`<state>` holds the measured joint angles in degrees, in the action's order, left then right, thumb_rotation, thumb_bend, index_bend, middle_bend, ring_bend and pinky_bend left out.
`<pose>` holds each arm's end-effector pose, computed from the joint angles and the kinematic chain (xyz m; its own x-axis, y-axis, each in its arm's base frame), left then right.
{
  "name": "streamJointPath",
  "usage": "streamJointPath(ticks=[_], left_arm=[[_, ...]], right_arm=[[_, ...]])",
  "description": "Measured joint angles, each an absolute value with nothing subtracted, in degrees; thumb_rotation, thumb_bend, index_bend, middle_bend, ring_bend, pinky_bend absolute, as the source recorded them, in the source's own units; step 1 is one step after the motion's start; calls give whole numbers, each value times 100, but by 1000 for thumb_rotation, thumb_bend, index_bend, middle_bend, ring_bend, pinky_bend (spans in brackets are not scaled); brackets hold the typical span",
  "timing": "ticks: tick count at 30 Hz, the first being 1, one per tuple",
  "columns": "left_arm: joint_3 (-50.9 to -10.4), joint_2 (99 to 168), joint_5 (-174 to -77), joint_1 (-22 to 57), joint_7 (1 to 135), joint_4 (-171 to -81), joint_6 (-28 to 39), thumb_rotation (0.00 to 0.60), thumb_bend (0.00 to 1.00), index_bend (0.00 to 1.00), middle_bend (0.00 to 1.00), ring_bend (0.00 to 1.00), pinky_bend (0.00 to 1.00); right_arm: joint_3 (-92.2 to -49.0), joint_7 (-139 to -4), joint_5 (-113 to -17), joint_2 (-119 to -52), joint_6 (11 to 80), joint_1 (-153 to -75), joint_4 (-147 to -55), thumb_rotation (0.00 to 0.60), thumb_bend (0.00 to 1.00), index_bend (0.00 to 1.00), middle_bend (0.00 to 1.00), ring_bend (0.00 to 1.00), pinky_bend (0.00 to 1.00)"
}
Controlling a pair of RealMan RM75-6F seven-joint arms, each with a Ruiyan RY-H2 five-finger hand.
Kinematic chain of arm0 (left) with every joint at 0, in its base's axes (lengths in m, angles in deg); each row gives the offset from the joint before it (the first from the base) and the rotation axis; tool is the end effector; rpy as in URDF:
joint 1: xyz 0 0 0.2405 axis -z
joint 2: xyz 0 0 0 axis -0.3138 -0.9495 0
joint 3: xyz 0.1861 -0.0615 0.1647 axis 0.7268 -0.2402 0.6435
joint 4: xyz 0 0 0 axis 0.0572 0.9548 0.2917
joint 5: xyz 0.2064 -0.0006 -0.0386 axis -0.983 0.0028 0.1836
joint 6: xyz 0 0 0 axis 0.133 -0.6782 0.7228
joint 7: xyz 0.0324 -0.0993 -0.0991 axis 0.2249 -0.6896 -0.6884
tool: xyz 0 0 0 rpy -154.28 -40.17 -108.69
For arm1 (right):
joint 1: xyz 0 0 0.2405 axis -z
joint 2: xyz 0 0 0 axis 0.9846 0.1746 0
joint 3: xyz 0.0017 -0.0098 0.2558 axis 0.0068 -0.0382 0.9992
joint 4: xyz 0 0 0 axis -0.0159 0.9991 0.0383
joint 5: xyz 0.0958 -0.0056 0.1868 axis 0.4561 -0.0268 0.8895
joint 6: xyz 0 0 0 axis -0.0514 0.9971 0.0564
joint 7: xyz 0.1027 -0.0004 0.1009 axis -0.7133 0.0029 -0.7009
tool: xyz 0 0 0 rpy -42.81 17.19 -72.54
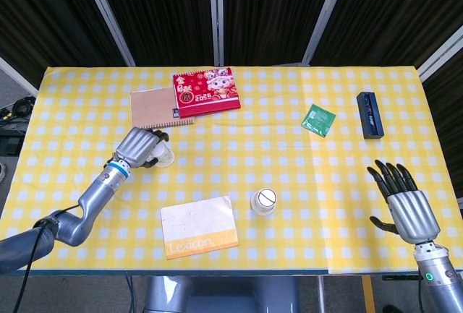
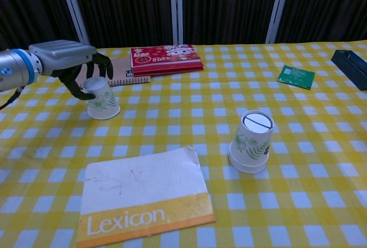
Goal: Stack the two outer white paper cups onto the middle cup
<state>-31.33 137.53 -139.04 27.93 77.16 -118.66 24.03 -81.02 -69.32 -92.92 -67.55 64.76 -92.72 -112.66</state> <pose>-0.1905 0.4008 0.0058 0.6430 0.1973 0.7400 0.7344 -0.4329 -0.5227 -0.3008 -0.2141 0.1472 0.5049 -0.0102 0.8631 -0.8459 -0.2049 0.4924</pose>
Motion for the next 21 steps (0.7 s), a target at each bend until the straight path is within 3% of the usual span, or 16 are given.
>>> streamJointPath(ticks=[11,21], left_arm=[[-3207,13275,-13986,2767,7763,-12575,2103,600,322,357,381,429,462],[-3388,12718,-14577,2991,7829,-14167,1753,600,316,374,379,429,411]], right_arm=[[-8039,-6987,-9316,-6709,6494,-9226,-11313,600,0,0,0,0,0],[-7940,-7109,-9263,-6665,6580,-9154,-11309,600,0,0,0,0,0]])
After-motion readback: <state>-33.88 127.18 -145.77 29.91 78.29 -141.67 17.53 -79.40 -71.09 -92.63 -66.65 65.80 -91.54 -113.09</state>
